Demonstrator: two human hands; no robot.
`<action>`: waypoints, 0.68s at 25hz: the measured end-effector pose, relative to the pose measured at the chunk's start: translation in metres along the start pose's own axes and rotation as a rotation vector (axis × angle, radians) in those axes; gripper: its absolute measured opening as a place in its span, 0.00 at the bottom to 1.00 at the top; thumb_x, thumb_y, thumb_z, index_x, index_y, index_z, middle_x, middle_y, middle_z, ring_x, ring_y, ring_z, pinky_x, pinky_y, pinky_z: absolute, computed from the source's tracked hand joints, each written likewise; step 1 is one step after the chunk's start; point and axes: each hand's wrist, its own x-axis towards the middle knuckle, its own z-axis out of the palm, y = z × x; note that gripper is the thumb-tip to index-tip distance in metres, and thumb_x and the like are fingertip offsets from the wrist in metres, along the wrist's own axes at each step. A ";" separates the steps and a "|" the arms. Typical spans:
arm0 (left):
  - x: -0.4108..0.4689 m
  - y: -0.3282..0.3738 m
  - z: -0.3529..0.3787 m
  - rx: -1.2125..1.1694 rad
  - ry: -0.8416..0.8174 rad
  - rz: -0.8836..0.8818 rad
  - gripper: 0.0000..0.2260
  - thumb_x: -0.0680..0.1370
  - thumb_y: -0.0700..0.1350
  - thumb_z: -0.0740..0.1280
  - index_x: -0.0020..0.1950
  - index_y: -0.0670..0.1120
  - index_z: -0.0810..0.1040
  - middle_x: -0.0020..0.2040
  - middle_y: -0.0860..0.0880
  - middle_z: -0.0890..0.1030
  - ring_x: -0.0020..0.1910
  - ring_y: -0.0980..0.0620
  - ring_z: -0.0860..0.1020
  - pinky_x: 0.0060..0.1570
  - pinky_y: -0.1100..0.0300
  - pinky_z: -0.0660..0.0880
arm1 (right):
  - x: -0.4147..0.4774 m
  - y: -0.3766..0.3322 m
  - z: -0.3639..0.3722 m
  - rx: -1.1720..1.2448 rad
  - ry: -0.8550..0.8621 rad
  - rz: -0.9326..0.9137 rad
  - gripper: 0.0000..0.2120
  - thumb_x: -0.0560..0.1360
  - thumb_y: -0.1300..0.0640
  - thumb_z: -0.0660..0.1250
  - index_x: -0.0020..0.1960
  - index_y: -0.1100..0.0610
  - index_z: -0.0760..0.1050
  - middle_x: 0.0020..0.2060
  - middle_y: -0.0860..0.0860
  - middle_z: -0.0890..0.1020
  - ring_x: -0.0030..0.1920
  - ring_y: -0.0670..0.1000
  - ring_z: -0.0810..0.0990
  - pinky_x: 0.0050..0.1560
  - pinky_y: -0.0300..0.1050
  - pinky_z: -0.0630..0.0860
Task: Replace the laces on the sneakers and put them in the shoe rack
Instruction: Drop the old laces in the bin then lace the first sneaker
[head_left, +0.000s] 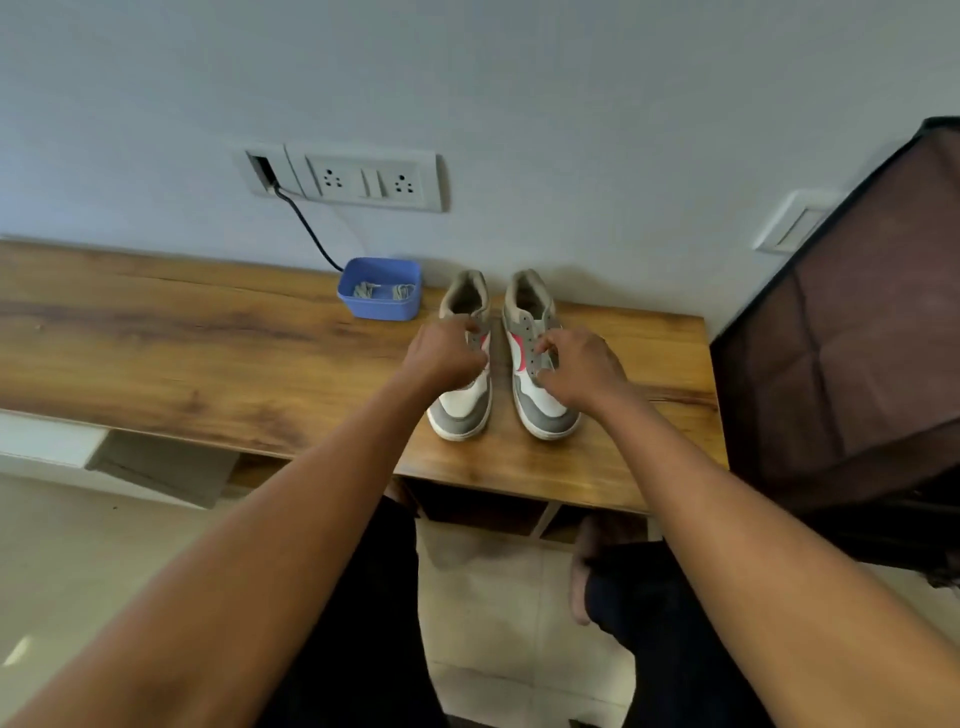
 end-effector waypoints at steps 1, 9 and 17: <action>0.009 0.000 0.011 0.069 -0.012 -0.005 0.26 0.75 0.47 0.71 0.73 0.51 0.72 0.64 0.42 0.78 0.61 0.41 0.77 0.57 0.51 0.76 | 0.002 0.007 0.008 -0.003 0.009 -0.009 0.19 0.75 0.52 0.75 0.66 0.49 0.79 0.64 0.56 0.75 0.62 0.60 0.78 0.58 0.50 0.76; 0.022 0.004 0.034 0.414 -0.018 -0.005 0.37 0.75 0.45 0.74 0.78 0.54 0.58 0.67 0.36 0.68 0.64 0.34 0.70 0.61 0.47 0.72 | 0.009 0.019 0.029 -0.087 0.069 -0.047 0.34 0.73 0.46 0.78 0.73 0.43 0.66 0.71 0.55 0.66 0.64 0.60 0.77 0.58 0.51 0.78; 0.016 -0.009 0.033 0.282 -0.056 0.010 0.33 0.74 0.50 0.76 0.75 0.55 0.64 0.65 0.40 0.67 0.63 0.36 0.74 0.64 0.46 0.75 | 0.003 0.024 0.027 -0.082 0.085 -0.001 0.31 0.74 0.45 0.77 0.73 0.42 0.69 0.69 0.53 0.71 0.64 0.58 0.77 0.55 0.47 0.73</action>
